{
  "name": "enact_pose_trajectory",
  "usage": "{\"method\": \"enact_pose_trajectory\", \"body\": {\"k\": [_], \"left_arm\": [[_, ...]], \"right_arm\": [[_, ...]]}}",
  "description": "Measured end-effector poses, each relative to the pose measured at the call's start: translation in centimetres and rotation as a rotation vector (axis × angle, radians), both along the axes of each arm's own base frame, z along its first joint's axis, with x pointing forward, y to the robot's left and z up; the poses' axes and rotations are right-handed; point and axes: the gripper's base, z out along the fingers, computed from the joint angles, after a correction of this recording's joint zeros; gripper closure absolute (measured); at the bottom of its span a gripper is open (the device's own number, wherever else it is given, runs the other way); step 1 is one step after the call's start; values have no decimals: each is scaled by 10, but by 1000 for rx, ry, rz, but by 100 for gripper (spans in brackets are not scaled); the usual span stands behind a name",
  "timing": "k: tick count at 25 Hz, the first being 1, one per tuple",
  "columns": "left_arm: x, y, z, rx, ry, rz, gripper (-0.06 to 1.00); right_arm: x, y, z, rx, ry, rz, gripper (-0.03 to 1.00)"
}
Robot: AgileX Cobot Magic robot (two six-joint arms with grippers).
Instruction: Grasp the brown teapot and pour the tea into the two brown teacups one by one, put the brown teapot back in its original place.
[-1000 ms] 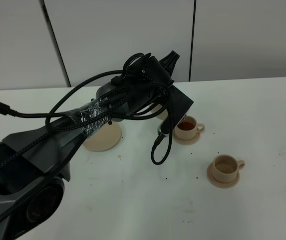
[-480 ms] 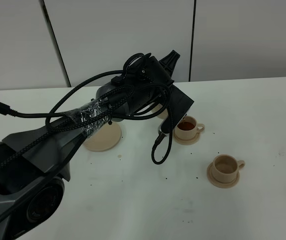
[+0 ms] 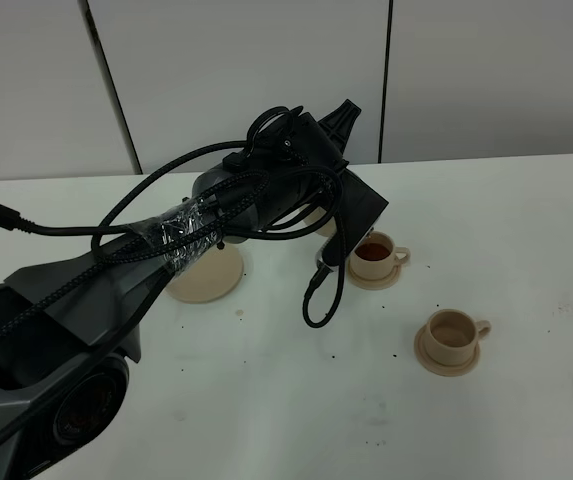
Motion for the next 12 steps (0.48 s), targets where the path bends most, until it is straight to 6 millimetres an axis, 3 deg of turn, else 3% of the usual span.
{"method": "enact_pose_trajectory", "body": {"k": [12], "left_arm": [[0, 0, 0, 2, -7, -5, 77]], "right_arm": [[0, 0, 0, 1, 0, -1, 59]]}}
